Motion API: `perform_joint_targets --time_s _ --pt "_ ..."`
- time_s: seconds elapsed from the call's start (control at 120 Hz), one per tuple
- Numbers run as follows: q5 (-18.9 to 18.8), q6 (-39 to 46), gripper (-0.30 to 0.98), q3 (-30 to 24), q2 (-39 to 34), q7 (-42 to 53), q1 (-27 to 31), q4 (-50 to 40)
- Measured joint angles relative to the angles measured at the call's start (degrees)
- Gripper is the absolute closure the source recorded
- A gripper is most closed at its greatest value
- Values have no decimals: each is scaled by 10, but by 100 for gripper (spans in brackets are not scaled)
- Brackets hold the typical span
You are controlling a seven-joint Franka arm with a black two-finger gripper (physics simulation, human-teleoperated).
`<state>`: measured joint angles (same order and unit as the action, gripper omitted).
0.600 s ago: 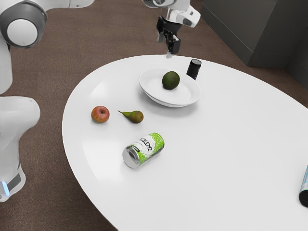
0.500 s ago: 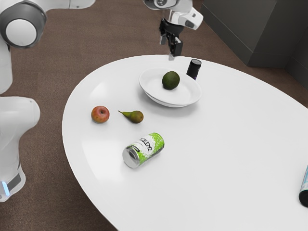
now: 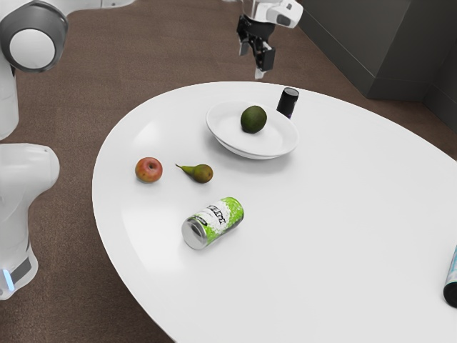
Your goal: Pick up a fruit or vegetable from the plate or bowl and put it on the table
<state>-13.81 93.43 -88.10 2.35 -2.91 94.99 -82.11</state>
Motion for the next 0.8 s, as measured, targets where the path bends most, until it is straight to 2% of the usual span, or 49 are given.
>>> perform_joint_targets --time_s 0.125,0.233,0.3,0.408,0.6,0.8 --pt "24 -13 0 11 19 -17 -16 1" --pt "71 -38 0 14 17 -63 -16 5" --pt "82 -48 0 38 7 -91 -25 -13" --pt "92 -59 0 93 -3 -132 -27 -66" --pt "97 -67 0 178 -10 -178 -3 -77" --pt "97 -70 0 202 -23 -204 67 -75"
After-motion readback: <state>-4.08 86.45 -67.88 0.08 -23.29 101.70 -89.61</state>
